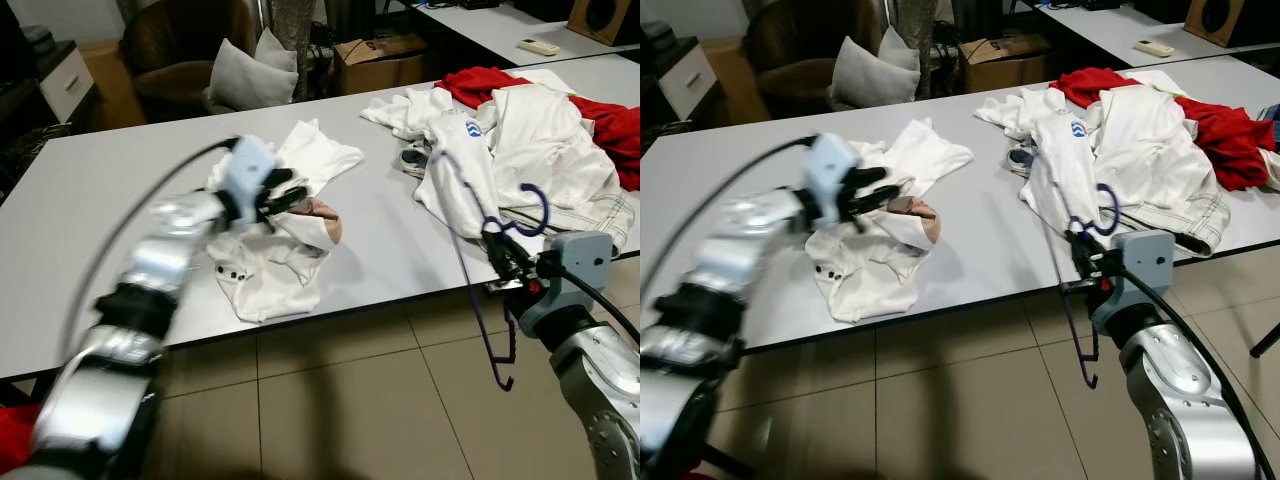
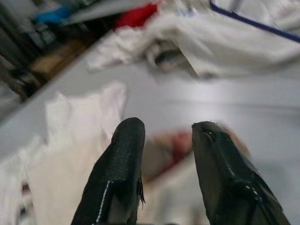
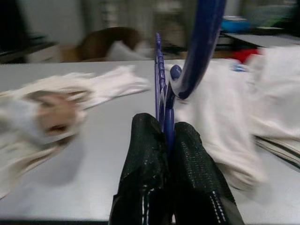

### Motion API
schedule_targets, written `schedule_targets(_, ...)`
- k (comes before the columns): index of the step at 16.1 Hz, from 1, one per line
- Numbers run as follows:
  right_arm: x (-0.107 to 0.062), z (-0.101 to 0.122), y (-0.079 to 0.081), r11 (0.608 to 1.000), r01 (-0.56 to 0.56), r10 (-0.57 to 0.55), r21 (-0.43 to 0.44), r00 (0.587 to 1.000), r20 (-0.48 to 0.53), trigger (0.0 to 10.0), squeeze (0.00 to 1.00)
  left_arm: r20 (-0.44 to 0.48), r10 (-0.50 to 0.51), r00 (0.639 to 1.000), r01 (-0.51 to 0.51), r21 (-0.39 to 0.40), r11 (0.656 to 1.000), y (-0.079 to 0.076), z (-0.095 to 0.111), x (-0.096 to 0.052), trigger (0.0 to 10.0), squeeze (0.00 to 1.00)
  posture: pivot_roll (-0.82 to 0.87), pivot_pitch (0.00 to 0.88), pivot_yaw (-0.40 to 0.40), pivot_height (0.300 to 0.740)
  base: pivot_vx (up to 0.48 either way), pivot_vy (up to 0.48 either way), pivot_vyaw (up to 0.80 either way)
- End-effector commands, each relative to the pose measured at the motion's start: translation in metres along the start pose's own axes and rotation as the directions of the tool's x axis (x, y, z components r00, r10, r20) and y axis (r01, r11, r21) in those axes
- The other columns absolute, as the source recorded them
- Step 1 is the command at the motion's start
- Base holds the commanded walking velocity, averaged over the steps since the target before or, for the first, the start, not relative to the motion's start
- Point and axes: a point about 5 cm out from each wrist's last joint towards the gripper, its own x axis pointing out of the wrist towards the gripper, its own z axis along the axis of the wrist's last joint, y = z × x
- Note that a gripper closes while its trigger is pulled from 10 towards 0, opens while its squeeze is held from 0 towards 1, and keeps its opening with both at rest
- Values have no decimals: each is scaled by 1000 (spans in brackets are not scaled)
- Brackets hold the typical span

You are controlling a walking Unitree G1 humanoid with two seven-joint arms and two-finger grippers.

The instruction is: Hang hanger

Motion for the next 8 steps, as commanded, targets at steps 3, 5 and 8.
schedule_targets(3,-4,10,12,983,-181,181,-27,984,4,10000,0,-216,-112,970,95,-87,992,-6,-20,-62,10000,0,-85,0,115,740,0,0,0)
schedule_targets(5,-4,13,15,968,-250,249,-32,968,-8,10000,0,-357,-191,914,146,-148,978,-22,-38,-85,10000,0,-73,0,107,740,0,0,0)
schedule_targets(8,-3,18,29,906,-421,421,-26,907,-26,10000,0,-449,-237,861,117,-279,953,-43,-56,-98,10000,0,-55,0,94,740,0,0,0)
